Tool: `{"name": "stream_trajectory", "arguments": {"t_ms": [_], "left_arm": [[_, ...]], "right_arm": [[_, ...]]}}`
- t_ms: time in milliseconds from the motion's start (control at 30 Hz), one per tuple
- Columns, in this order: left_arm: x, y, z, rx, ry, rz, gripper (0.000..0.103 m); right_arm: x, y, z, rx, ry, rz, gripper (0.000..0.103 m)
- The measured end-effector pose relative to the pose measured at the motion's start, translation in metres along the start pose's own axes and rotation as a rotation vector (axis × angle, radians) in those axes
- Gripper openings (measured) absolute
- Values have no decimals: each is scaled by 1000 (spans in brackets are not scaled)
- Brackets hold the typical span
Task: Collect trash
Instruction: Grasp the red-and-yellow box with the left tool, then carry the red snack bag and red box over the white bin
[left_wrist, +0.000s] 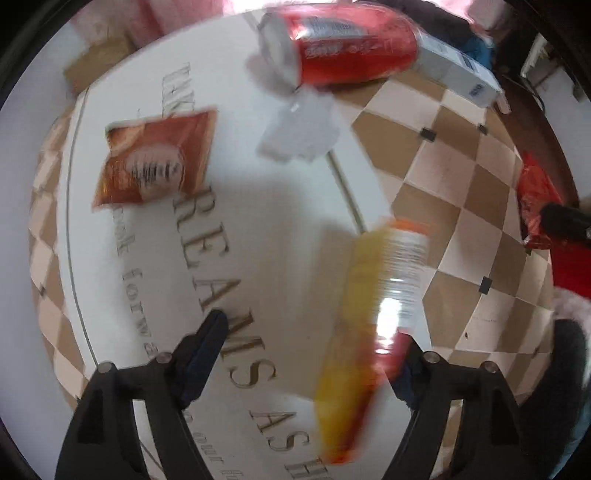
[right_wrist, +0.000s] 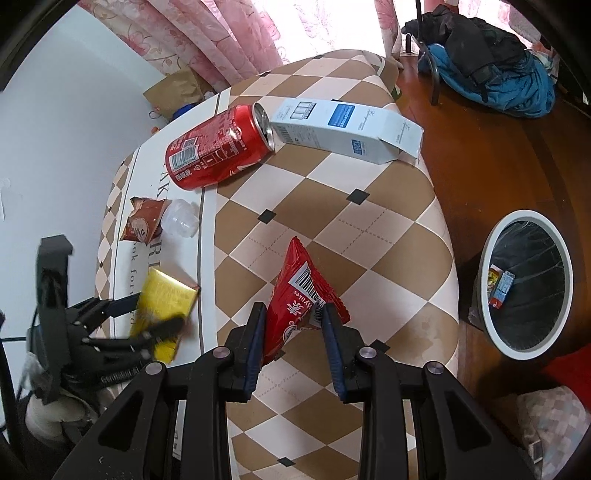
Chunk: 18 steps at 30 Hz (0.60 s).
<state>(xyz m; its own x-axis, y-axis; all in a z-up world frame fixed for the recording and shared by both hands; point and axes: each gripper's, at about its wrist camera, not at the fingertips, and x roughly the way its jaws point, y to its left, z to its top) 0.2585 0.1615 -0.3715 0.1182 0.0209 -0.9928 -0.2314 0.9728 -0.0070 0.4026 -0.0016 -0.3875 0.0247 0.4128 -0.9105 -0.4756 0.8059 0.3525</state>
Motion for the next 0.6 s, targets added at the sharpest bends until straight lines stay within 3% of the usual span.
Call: {"name": "stream_trajectory", "arguments": {"t_ms": [67,133,333,367,400,500,600], "left_arm": [[-2,-4,-1,2,-24,19,74],[-8,-4,-4,-26,-54,4,52],[-25,-14,-15,-54,-102,10,44],[-30,-16,-18,-67,-110,9,32],[-34,-18,-24,-74,-112,5,10],[-49,-26,-34,-93,-134,-12,10],[-65,-29,-44,-92,-158,25,9]], "right_arm": [[2,1,1,-1,0,-7,32],[5,1,-1,-3,4,-10,32],[12,-4,-5,7,15,-19,32],[13,-6,-6,10,15,-18,32],[13,-7,-6,14,14,-16,32],[9,-13,-9,26,9,-4,32],[-1,-18,-11,32,-8,8,32]]}}
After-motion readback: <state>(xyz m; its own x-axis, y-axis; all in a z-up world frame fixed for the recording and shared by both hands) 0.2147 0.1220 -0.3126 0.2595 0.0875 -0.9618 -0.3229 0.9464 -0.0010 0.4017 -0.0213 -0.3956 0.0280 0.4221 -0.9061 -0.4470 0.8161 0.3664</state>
